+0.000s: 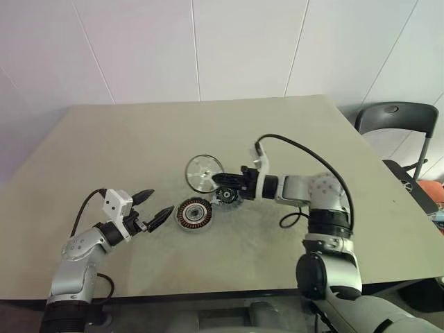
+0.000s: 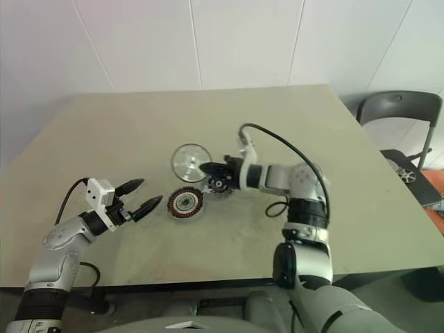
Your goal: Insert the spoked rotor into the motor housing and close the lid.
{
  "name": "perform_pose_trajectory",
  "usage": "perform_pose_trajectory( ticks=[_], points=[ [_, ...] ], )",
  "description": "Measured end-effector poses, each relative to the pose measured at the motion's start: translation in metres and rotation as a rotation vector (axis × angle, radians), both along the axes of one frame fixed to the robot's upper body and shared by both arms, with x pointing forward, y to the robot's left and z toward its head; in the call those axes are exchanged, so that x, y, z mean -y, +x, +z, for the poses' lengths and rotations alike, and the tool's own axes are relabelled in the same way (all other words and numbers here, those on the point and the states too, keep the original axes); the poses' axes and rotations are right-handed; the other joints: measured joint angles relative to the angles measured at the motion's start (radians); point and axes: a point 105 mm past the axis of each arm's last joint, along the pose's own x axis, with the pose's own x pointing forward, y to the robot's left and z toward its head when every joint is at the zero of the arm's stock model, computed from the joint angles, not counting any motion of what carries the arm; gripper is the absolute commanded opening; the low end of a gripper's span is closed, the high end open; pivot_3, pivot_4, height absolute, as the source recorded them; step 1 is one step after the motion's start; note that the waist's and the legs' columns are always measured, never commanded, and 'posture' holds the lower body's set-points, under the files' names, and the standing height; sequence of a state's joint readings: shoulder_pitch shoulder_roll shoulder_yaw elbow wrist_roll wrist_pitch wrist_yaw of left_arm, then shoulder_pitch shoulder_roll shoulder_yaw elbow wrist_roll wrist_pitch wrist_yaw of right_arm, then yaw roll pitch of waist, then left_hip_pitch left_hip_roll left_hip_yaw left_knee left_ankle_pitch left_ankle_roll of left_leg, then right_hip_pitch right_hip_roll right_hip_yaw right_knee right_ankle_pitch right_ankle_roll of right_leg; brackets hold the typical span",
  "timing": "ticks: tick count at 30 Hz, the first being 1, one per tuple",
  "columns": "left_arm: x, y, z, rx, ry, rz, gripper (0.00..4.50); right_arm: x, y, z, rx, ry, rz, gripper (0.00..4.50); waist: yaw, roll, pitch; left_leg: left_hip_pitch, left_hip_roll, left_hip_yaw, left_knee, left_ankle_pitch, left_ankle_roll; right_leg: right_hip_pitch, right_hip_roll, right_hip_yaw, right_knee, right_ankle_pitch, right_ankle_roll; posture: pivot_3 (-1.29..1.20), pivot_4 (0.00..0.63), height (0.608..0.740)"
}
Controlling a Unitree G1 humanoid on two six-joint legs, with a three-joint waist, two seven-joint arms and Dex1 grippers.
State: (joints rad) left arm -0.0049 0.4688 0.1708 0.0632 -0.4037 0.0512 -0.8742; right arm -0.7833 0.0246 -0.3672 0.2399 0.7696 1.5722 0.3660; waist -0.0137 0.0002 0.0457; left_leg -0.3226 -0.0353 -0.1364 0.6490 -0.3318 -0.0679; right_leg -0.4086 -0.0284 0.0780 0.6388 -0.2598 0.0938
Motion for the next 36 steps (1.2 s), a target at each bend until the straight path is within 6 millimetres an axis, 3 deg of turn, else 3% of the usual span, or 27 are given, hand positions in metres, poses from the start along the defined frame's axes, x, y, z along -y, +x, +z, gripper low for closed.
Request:
perform_pose_trajectory(
  ticks=[6,16,30,36],
  points=[
    [-0.001,-0.001,0.0,0.0,0.001,0.009,4.5,-0.015,-0.018,-0.022,-0.045,-0.118,0.11,0.39,-0.007,0.0,0.0,0.0,0.0,0.0,0.0,0.0,0.0,0.0,0.0,0.0,0.0,0.0,0.0,0.0,0.0,0.74],
    [-0.004,-0.008,-0.001,-0.002,0.008,0.033,4.5,-0.011,-0.016,-0.043,-0.079,-0.228,0.099,0.39,-0.017,0.0,0.0,0.0,0.0,0.001,0.0,0.0,0.0,0.0,0.0,0.0,0.0,0.0,0.0,0.0,0.0,0.74],
    [-0.005,-0.011,0.003,0.008,-0.002,0.034,4.5,-0.009,-0.01,-0.049,-0.136,-0.18,0.05,0.39,-0.032,0.0,0.0,0.0,0.0,0.0,0.0,0.0,0.0,0.0,0.0,0.0,0.0,0.0,0.0,0.0,0.0,0.74],
    [-0.021,-0.019,0.006,-0.002,0.022,0.045,4.5,-0.007,-0.008,-0.047,-0.15,-0.166,0.051,0.39,-0.035,0.001,0.0,0.0,0.0,0.0,-0.001,0.0,0.0,-0.001,0.0,0.0,0.0,0.0,0.0,0.0,0.0,0.74]
  ],
)
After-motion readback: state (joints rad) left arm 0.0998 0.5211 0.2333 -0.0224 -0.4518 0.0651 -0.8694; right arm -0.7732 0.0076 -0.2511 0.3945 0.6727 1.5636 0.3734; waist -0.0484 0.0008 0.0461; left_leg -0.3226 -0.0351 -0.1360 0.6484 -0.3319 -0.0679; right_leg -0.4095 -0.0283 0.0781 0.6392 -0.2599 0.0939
